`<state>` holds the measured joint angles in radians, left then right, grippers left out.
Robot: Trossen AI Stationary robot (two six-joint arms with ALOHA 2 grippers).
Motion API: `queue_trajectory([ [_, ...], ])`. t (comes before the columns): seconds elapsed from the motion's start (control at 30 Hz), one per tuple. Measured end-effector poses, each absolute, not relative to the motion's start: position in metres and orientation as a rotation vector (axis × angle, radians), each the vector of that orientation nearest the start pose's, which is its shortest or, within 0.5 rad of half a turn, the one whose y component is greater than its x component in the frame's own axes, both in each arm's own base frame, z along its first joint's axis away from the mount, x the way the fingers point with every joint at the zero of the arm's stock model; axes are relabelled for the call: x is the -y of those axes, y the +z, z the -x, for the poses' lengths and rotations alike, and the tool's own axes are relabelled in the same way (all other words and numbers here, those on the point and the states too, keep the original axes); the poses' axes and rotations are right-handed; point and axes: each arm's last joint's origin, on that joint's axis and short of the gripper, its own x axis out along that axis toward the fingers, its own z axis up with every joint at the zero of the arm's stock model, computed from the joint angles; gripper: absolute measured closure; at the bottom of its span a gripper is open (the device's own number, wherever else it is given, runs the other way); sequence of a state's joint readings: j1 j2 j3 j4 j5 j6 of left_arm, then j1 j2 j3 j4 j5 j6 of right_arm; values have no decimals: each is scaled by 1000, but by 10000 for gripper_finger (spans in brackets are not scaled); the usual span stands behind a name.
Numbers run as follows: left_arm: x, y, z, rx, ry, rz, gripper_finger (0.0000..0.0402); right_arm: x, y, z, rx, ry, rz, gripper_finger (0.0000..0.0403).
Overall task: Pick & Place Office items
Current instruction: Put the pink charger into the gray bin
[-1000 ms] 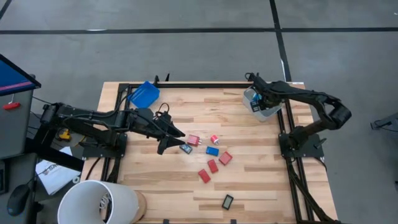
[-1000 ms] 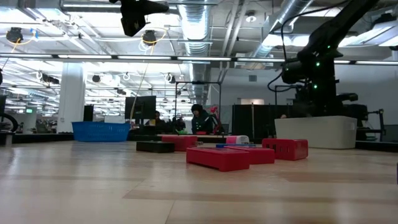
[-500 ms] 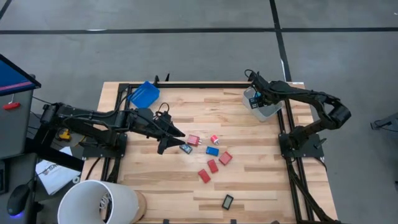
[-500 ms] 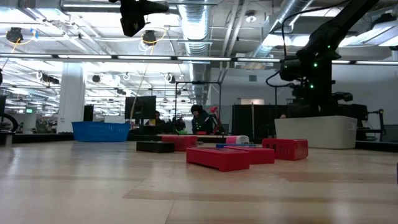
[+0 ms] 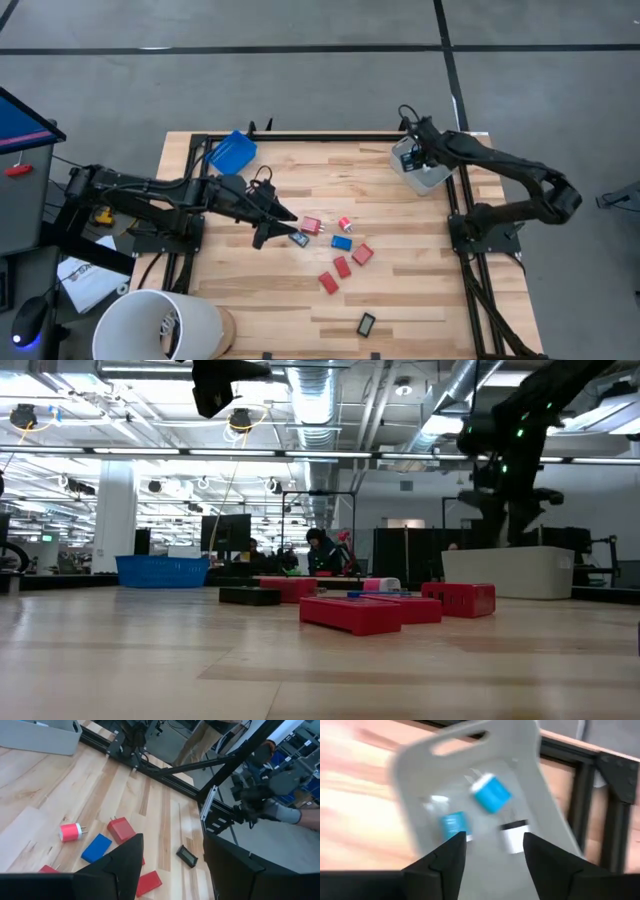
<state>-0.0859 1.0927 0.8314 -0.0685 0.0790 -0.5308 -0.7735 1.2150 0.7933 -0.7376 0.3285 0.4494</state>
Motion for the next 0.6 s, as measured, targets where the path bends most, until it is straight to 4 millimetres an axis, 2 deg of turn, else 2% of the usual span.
queue_trajectory([
  [0.17, 28, 300, -240, -388, -89, 518, 198, 123, 242, -152, -818, -1062, -692, 228],
  [0.37, 33, 299, -239, -397, -105, 514, 198, 75, 262, -164, -707, -768, -790, 247],
  [0.6, 33, 299, -239, -397, -105, 513, 198, 18, 268, -187, -725, -434, -688, 264],
])
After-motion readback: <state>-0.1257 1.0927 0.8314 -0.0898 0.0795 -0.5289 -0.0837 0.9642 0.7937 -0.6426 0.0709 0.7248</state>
